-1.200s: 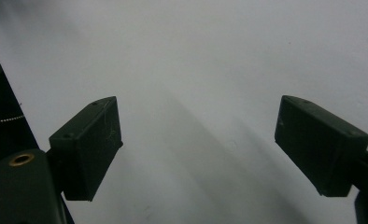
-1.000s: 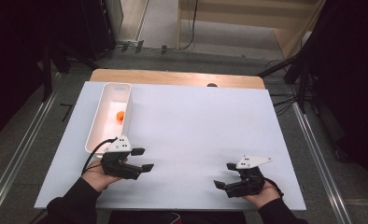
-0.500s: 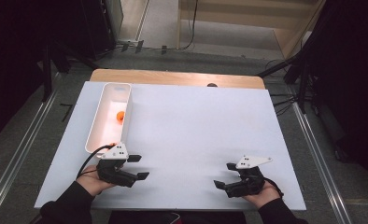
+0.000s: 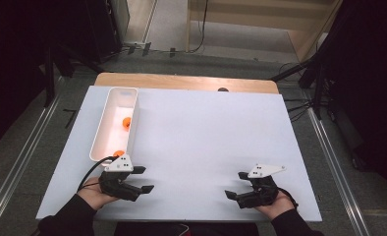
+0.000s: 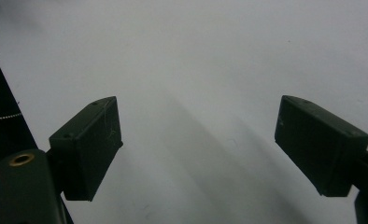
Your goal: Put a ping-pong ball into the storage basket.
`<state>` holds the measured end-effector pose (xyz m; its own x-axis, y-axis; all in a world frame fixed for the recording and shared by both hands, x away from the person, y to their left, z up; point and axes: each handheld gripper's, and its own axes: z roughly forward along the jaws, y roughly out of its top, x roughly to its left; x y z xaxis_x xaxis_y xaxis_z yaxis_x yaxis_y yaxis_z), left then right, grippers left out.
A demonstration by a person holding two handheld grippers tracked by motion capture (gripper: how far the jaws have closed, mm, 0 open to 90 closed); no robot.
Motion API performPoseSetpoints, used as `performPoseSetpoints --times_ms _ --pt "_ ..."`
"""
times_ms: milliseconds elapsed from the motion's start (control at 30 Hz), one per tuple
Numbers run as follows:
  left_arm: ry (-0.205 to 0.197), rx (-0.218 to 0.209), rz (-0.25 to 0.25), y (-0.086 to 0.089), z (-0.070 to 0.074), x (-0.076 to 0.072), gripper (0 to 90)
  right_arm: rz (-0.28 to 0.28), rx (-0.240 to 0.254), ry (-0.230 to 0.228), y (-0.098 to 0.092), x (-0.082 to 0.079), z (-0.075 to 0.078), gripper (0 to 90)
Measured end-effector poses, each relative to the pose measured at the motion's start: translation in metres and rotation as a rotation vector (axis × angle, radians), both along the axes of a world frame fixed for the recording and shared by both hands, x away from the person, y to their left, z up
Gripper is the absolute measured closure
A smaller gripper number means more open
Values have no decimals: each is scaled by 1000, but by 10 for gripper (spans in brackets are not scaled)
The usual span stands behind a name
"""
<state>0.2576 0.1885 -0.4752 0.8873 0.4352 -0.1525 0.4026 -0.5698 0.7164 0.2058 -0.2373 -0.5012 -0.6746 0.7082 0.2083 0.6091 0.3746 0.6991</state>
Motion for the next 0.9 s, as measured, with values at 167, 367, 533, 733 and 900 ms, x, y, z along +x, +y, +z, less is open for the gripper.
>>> performPoseSetpoints --times_ms 167,367,533,733,900 --pt "0 1 0 0 0 0 283 2 1 1 0 0 0 134" --pt "6 7 -3 0 -1 0 283 7 -3 -2 0 0 0 134" --pt "4 13 -9 0 -1 0 283 7 -2 0 0 0 0 134" --pt "9 10 -10 -1 -1 0 283 6 -5 -3 0 1 -1 134" --pt "9 13 -12 -1 -1 0 283 4 -2 4 0 0 0 134"
